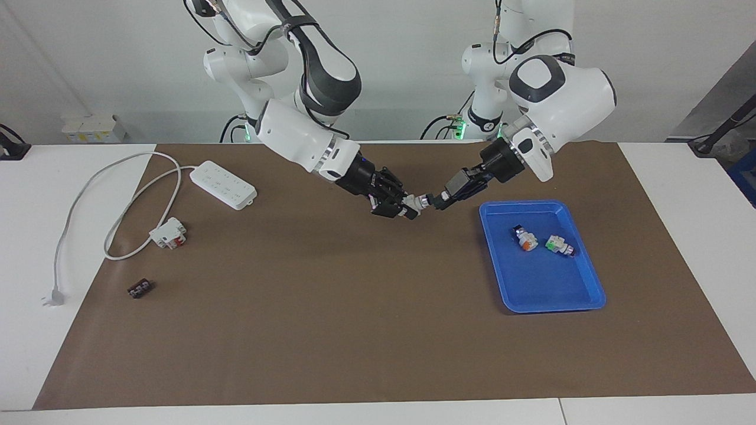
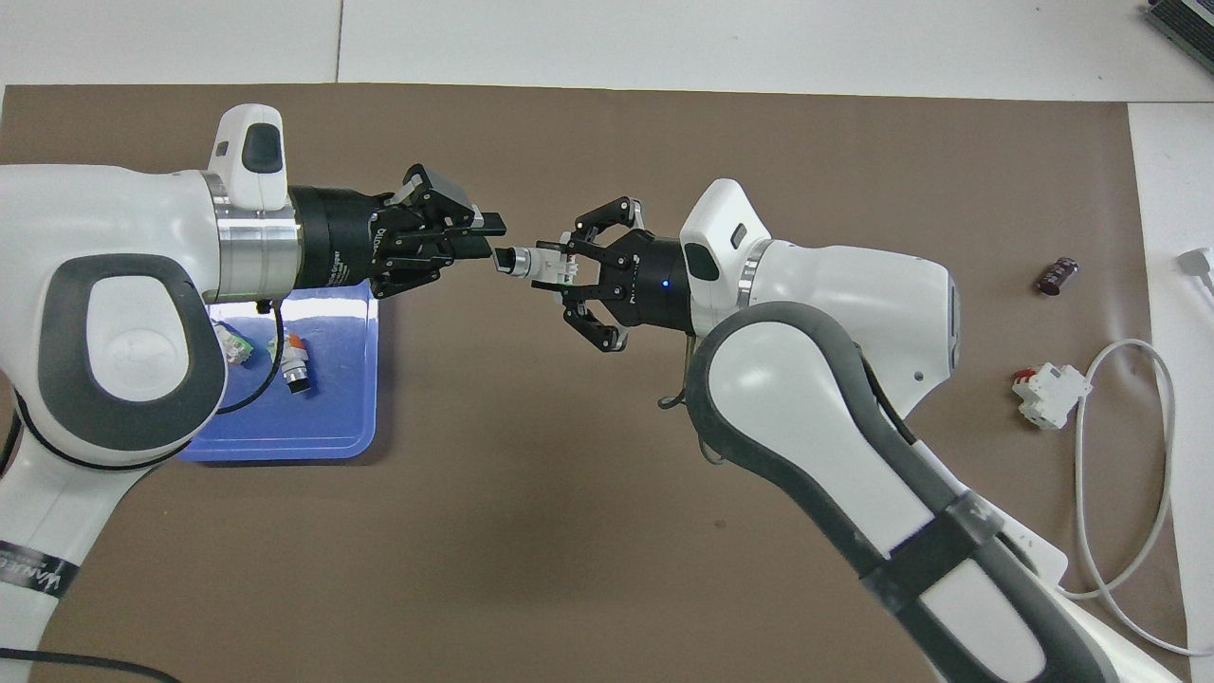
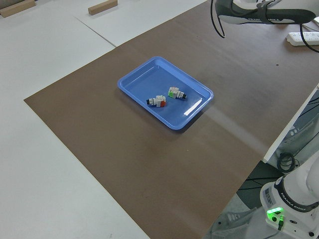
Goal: Turn and place switch with both arms
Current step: 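Bring the connector to the left gripper and close the left gripper on it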
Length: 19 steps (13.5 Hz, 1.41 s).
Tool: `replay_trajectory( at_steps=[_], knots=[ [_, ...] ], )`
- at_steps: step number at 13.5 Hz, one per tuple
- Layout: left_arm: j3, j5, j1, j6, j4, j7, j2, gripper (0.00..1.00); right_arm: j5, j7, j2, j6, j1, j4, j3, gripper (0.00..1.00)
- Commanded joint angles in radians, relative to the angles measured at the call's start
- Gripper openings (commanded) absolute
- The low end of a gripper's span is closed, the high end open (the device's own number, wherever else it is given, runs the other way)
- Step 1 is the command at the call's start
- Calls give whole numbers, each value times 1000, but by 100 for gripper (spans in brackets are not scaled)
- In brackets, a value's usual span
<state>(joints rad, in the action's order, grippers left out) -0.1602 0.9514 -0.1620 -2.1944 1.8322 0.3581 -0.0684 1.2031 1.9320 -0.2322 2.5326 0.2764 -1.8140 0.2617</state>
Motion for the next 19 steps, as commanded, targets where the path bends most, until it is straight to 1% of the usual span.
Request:
replay_trajectory(
  at_steps=[1, 6, 9, 12, 15, 17, 19],
  knots=[
    [10, -19, -13, 47, 10, 7, 10, 28, 30, 12, 34, -5, -5, -31, 1, 0],
    [10, -37, -13, 62, 12, 7, 12, 28, 30, 13, 40, -3, -6, -38, 1, 0],
    [8, -37, -13, 62, 12, 9, 13, 25, 30, 12, 40, -5, -6, -39, 1, 0],
    [7, -36, -14, 76, 12, 9, 13, 16, 30, 13, 40, -3, -6, -41, 1, 0],
    [7, -36, -14, 84, 9, 10, 13, 9, 30, 13, 42, -3, -6, -45, 1, 0],
    [7, -36, -20, 93, 7, 12, 15, 0, 30, 13, 42, -3, -8, -47, 1, 0],
    [7, -36, -28, 93, 9, 24, 15, 0, 30, 13, 42, -3, -11, -50, 1, 0]
  ],
)
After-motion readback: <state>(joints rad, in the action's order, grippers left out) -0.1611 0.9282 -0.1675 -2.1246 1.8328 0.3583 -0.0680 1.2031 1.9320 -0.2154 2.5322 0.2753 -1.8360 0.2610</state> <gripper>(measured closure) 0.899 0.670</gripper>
